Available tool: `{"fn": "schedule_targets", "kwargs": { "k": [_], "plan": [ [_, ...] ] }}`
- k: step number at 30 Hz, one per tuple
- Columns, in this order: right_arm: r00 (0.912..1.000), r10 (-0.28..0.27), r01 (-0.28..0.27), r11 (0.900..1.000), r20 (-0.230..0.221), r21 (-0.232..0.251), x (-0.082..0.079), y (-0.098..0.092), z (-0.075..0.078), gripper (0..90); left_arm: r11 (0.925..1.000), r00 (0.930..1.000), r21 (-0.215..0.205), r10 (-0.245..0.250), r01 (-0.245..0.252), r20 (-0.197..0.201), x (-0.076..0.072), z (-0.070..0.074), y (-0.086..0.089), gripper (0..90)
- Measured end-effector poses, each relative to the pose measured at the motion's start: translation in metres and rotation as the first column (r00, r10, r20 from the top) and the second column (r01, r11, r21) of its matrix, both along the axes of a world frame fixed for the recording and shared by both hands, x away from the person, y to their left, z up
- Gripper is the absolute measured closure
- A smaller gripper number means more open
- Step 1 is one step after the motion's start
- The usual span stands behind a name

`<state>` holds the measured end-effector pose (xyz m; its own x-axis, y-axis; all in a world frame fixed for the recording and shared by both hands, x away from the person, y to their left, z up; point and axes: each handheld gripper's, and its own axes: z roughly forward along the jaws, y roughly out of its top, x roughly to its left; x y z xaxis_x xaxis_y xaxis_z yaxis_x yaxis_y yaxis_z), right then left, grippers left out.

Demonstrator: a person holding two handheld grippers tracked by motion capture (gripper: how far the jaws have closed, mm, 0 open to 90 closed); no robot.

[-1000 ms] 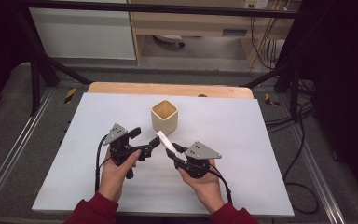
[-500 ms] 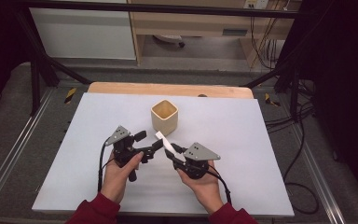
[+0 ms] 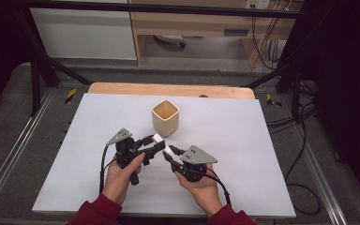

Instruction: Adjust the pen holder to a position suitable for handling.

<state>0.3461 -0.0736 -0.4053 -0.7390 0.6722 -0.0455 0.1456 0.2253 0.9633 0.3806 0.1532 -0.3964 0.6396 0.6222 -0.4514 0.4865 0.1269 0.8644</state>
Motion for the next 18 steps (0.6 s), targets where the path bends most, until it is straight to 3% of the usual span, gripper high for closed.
{"fn": "schedule_targets", "kwargs": {
  "k": [13, 18],
  "plan": [
    [0.9999, 0.011, -0.011, 1.0, -0.006, -0.021, -0.0005, 0.0047, -0.0041, 67.3, 0.9988, 0.9989, -0.048, -0.014, 0.012, -0.044, 0.0024, -0.0052, 0.0039, 48.6],
    [0.9998, 0.016, -0.017, 0.999, -0.014, -0.032, -0.0008, 0.0071, -0.0065, 67.3, 0.9985, 0.9989, -0.053, -0.016, 0.014, -0.044, 0.002, -0.0062, 0.0043, 53.5]
  ]
}}
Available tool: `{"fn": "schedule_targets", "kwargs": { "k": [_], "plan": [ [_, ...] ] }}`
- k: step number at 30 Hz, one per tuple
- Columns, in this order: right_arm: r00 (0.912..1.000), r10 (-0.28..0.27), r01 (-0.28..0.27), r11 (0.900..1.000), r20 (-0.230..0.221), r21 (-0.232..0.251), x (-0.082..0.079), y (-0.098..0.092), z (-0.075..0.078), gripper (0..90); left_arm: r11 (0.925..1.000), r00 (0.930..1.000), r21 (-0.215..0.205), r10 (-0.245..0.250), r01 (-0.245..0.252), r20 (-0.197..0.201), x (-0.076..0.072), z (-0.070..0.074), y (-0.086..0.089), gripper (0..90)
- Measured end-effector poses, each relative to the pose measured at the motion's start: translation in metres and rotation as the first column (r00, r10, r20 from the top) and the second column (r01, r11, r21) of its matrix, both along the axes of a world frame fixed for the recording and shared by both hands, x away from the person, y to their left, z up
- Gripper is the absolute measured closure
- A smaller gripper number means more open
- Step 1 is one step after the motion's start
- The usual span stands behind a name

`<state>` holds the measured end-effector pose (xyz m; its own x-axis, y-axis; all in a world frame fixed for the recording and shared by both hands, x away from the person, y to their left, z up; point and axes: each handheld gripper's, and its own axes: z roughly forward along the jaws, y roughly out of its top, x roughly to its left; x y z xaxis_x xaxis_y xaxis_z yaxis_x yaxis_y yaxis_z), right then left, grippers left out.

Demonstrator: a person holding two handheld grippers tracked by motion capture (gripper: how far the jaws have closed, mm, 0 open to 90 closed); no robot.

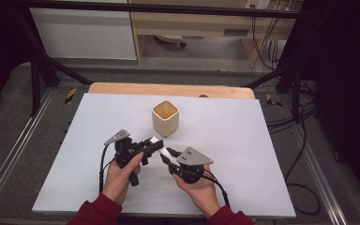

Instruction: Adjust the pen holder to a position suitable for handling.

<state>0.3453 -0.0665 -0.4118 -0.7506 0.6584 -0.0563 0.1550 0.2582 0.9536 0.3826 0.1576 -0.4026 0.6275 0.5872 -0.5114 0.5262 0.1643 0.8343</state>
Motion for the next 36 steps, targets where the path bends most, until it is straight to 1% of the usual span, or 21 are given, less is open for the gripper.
{"fn": "schedule_targets", "kwargs": {
  "k": [5, 8, 11, 12, 14, 17, 18, 20, 22, 26, 31, 36],
  "plan": [
    [1.0, -0.007, 0.007, 1.0, -0.003, -0.002, 0.0, 0.0, 0.0, 67.3, 1.0, 0.9999, 0.004, 0.007, -0.007, 0.01, -0.002, 0.001, -0.002, 56.7],
    [1.0, -0.004, 0.004, 1.0, -0.008, 0.0, 0.0, 0.0, -0.001, 67.3, 0.9998, 1.0, -0.019, 0.007, -0.007, 0.0, -0.002, 0.001, -0.001, 60.1],
    [0.9999, -0.005, 0.005, 1.0, -0.01, -0.007, 0.0, 0.001, -0.002, 67.3, 0.9993, 0.9999, -0.034, 0.012, -0.012, -0.001, -0.003, 0.001, -0.001, 62.6],
    [0.9999, -0.004, 0.004, 1.0, -0.012, -0.008, 0.0, 0.001, -0.002, 67.3, 0.9995, 0.9999, -0.029, 0.012, -0.012, 0.002, -0.004, 0.001, -0.001, 63.2],
    [0.9998, -0.004, 0.003, 1.0, -0.019, -0.011, 0.001, 0.001, -0.003, 67.3, 0.9995, 0.9999, -0.031, 0.011, -0.011, 0.0, -0.005, 0.001, -0.001, 64.4],
    [0.9998, -0.002, 0.002, 1.0, -0.018, -0.019, 0.001, 0.002, -0.004, 67.3, 0.9995, 1.0, -0.03, 0.003, -0.003, 0.0, -0.006, 0.002, -0.002, 66.2],
    [0.9997, -0.003, 0.003, 1.0, -0.023, -0.02, 0.001, 0.002, -0.005, 67.3, 0.9997, 1.0, -0.024, 0.004, -0.004, -0.006, -0.006, 0.003, -0.003, 66.7],
    [0.9996, -0.001, 0.0, 1.0, -0.03, -0.023, 0.001, 0.003, -0.007, 67.3, 0.9997, 0.9999, -0.026, 0.004, -0.004, -0.012, -0.007, 0.003, -0.003, 68.4],
    [0.9995, 0.0, 0.0, 1.0, -0.03, -0.023, 0.002, 0.003, -0.007, 67.3, 0.9994, 0.9998, -0.035, 0.005, -0.006, -0.02, -0.008, 0.004, -0.004, 68.9],
    [0.9996, -0.002, 0.001, 1.0, -0.028, -0.031, 0.002, 0.004, -0.008, 67.3, 0.9997, 0.9998, -0.025, 0.005, -0.005, -0.019, -0.01, 0.005, -0.006, 70.6],
    [0.9995, -0.002, 0.002, 1.0, -0.032, -0.028, 0.001, 0.005, -0.008, 67.2, 0.9997, 0.9999, -0.026, 0.006, -0.007, -0.016, -0.011, 0.005, -0.006, 70.9],
    [0.999, -0.002, 0.001, 1.0, -0.044, -0.025, 0.002, 0.005, -0.01, 66.5, 1.0, 1.0, -0.009, 0.001, -0.001, -0.008, -0.011, 0.005, -0.007, 71.0]
  ]
}}
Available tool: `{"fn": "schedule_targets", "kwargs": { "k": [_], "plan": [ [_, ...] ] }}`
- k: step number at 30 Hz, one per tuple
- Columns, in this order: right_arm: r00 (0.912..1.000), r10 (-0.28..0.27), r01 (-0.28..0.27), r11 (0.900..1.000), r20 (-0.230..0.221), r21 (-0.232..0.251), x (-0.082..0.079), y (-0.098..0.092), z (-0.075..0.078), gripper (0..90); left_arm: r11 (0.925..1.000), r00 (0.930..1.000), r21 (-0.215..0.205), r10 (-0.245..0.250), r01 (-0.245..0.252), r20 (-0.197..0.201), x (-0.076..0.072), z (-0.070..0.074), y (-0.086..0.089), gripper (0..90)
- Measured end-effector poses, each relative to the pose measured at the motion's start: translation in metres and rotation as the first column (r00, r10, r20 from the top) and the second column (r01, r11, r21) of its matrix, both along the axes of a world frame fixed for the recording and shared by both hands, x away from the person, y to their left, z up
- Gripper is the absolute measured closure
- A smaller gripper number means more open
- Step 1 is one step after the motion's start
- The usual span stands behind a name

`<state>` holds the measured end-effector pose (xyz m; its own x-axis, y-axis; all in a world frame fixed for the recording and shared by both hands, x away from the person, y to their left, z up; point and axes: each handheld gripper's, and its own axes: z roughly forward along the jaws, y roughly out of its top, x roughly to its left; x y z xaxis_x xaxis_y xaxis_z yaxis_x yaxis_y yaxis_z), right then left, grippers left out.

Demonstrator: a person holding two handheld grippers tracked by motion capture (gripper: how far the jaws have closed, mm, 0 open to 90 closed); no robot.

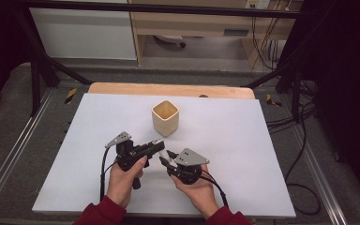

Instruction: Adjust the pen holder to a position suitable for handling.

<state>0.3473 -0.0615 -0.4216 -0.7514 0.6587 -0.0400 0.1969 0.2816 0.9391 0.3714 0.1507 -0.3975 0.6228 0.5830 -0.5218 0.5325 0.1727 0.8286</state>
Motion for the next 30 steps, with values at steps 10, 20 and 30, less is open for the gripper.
{"fn": "schedule_targets", "kwargs": {
  "k": [10, 20, 30],
  "plan": [
    [0.9998, -0.009, 0.009, 1.0, -0.016, 0.025, 0.001, -0.002, 0.001, 49.6, 0.9999, 0.9998, 0.016, 0.0, 0.0, 0.021, 0.0, 0.001, 0.001, 71.0],
    [0.9985, -0.026, 0.028, 0.999, -0.049, 0.045, 0.004, -0.008, 0.003, 38.7, 0.999, 0.9981, 0.029, 0.032, -0.034, 0.052, 0.002, 0.005, 0.011, 71.0],
    [0.9934, -0.055, 0.059, 0.997, -0.101, 0.039, 0.008, -0.015, 0.004, 19.1, 0.9961, 0.9938, 0.056, 0.062, -0.068, 0.092, 0.004, 0.008, 0.022, 70.9]
  ]
}}
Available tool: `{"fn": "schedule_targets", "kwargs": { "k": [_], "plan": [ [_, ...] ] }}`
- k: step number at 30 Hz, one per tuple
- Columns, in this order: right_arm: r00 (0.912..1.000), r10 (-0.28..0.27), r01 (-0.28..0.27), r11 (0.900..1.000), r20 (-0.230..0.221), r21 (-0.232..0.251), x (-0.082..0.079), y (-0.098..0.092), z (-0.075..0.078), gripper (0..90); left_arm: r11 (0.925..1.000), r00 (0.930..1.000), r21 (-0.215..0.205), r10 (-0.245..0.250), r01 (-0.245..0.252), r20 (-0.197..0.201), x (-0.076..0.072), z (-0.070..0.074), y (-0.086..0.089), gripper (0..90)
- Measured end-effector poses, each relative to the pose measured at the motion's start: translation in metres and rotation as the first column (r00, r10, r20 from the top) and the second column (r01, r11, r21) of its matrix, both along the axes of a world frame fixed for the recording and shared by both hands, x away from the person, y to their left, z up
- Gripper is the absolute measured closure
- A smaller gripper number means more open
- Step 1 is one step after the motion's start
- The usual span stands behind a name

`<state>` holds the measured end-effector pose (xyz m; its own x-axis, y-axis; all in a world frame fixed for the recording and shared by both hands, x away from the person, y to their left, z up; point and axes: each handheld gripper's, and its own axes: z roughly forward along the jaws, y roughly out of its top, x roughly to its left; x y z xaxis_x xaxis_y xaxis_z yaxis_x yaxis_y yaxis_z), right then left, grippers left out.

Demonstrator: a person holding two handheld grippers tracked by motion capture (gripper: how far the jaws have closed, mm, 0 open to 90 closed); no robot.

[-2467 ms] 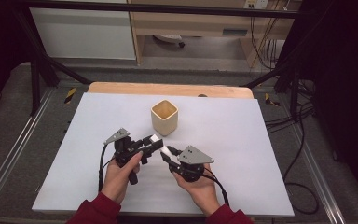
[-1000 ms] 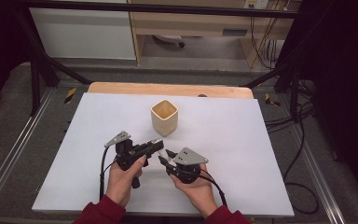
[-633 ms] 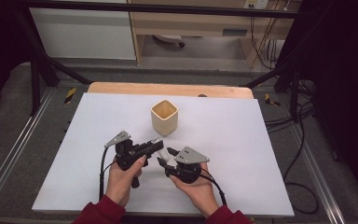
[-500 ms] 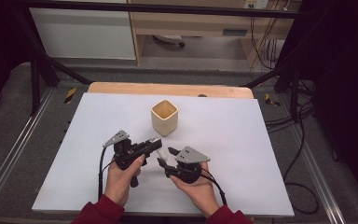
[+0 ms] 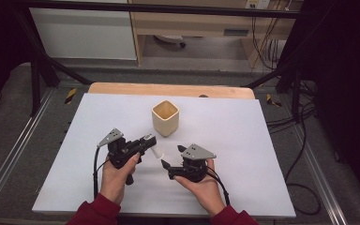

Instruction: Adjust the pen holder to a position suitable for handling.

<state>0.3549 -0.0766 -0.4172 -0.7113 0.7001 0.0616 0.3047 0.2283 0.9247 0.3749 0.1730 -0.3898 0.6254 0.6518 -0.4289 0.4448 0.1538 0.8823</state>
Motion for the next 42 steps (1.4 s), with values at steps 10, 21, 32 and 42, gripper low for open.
{"fn": "schedule_targets", "kwargs": {
  "k": [10, 21, 32, 42],
  "plan": [
    [0.9985, -0.044, 0.041, 0.996, -0.032, -0.081, 0.007, -0.017, -0.001, 5.9, 0.9982, 0.9973, 0.04, 0.043, -0.045, 0.06, 0.0, 0.006, 0.012, 70.9],
    [0.9956, -0.092, 0.094, 0.986, 0.015, -0.135, 0.014, -0.046, 0.001, 7.3, 0.9951, 0.992, 0.069, 0.063, -0.071, 0.11, -0.001, 0.018, 0.019, 70.9],
    [0.9876, -0.152, 0.149, 0.986, -0.038, -0.068, 0.015, -0.108, 0.007, 4.5, 0.9926, 0.9901, 0.097, 0.06, -0.072, 0.127, -0.003, 0.019, 0.019, 70.9],
    [0.9782, -0.207, 0.206, 0.977, -0.011, -0.055, -0.001, -0.154, -0.003, 5.0, 0.992, 0.9889, 0.103, 0.058, -0.073, 0.137, -0.003, 0.024, 0.019, 70.9]
  ]
}}
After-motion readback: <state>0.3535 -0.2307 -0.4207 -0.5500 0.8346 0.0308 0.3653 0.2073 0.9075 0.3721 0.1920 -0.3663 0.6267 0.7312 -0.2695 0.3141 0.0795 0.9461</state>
